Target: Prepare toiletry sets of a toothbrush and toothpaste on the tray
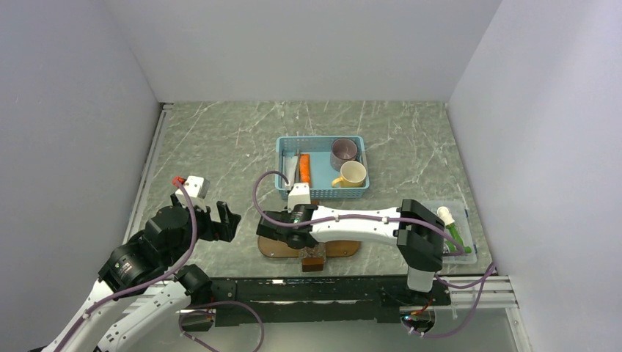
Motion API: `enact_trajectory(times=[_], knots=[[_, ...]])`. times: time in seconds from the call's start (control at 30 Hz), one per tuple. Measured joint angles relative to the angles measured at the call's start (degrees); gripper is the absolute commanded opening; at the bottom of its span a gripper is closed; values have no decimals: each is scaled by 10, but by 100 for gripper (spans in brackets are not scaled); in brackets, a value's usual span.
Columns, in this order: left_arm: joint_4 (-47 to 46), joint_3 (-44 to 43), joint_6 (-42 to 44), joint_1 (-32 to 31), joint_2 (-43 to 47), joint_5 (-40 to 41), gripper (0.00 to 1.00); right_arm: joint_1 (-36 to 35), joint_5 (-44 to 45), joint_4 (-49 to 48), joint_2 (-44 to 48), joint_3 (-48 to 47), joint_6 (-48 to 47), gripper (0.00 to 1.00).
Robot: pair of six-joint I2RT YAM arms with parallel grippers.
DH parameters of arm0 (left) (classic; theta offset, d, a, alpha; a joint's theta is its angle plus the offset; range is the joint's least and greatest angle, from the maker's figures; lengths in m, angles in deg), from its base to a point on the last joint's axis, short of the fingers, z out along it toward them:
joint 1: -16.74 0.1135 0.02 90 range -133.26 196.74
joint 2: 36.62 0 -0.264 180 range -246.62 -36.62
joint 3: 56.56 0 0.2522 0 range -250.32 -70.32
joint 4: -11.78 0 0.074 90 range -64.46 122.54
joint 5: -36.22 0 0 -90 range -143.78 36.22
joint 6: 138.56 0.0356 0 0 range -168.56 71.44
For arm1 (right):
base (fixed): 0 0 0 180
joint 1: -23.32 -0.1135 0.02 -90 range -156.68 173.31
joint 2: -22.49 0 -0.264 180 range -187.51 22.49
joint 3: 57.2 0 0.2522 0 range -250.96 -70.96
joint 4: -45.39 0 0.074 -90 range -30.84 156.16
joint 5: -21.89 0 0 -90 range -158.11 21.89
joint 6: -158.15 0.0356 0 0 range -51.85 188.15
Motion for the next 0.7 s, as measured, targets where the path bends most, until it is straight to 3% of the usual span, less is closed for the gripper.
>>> enact_trajectory(times=[0.37, 0.7], knots=[[0, 0, 0, 0, -2, 0, 99, 0, 9, 0, -2, 0, 2, 0], [0, 0, 0, 0, -3, 0, 99, 0, 10, 2, -5, -4, 4, 20]])
